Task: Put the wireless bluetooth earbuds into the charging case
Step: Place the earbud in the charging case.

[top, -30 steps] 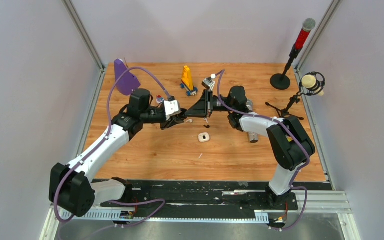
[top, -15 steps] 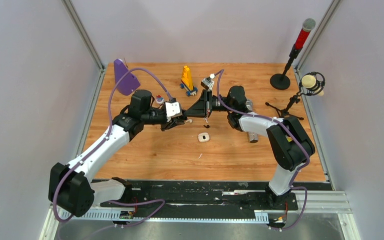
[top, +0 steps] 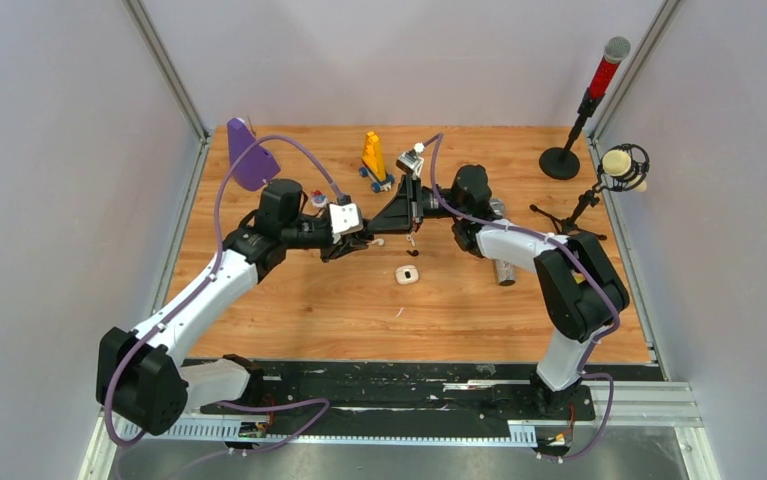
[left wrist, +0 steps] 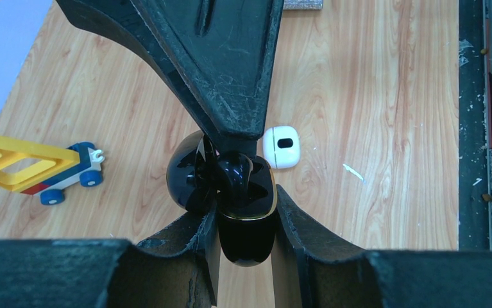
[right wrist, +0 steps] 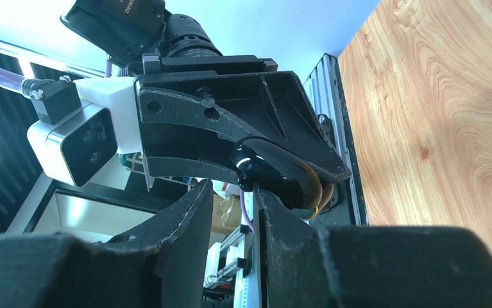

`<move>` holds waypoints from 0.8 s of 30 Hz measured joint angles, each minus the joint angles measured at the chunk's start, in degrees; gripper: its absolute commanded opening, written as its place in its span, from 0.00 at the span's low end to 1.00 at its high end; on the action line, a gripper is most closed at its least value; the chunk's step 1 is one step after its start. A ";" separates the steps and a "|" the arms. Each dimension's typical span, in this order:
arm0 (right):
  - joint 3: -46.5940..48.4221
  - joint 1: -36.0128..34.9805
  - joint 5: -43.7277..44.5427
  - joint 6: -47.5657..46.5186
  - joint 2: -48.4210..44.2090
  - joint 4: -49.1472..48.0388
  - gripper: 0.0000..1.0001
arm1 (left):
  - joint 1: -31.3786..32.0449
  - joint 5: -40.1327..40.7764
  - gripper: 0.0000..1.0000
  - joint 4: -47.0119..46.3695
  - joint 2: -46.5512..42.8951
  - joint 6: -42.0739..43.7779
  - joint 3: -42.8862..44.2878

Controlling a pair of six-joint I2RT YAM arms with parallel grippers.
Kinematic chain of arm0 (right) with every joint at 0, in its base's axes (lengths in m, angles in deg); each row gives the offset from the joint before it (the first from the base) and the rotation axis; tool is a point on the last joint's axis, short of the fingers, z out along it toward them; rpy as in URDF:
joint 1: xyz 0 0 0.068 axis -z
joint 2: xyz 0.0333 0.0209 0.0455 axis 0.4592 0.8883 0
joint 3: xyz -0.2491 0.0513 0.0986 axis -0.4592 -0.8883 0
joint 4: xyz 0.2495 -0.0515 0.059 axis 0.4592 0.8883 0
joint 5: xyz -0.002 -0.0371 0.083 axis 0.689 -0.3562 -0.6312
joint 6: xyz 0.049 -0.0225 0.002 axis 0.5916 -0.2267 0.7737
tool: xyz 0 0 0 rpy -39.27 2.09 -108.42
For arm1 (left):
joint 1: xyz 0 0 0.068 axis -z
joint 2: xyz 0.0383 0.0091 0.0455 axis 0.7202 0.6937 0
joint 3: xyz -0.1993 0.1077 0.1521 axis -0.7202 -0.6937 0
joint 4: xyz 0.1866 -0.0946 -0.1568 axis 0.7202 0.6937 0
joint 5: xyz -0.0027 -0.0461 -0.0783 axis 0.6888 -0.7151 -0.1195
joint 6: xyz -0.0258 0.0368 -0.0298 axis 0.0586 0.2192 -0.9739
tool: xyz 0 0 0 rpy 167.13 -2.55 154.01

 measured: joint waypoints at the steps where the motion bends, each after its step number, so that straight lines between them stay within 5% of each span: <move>1: 0.39 0.02 -0.42 -0.50 -0.02 0.44 0.31 | -0.02 -0.04 0.16 -0.02 -0.07 -0.04 0.02; 15: 4.22 -0.81 -4.48 -6.23 -1.29 5.33 0.34 | -2.47 -5.95 0.16 -4.02 -0.42 -6.32 0.02; 24: 10.97 -0.63 -7.80 -21.73 -5.18 23.85 0.33 | -3.82 -10.64 0.16 -7.85 -0.42 -10.73 0.00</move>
